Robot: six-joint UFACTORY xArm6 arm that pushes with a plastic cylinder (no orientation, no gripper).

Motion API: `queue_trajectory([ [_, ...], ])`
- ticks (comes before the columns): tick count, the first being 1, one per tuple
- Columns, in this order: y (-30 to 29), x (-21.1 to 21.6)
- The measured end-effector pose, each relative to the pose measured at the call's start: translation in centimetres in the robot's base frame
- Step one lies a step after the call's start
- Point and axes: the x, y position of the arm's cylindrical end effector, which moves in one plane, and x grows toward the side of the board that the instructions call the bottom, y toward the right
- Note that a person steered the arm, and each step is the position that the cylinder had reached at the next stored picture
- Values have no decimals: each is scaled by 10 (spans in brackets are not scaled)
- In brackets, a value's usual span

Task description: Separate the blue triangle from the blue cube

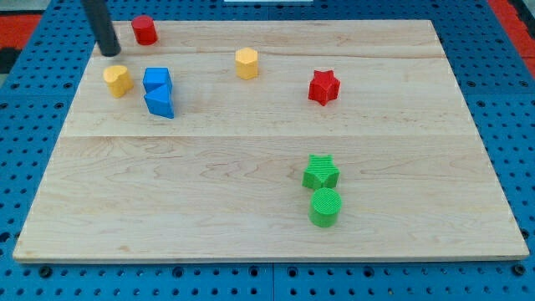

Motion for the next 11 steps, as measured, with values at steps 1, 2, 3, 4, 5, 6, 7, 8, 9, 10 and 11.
queue_trajectory([
  [1, -13, 64],
  [2, 11, 114],
  [3, 56, 138],
  [4, 90, 133],
  [5, 91, 128],
  [6, 91, 122],
  [7, 105, 105],
  [8, 106, 84],
  [9, 114, 83],
  [10, 154, 86],
  [11, 197, 86],
])
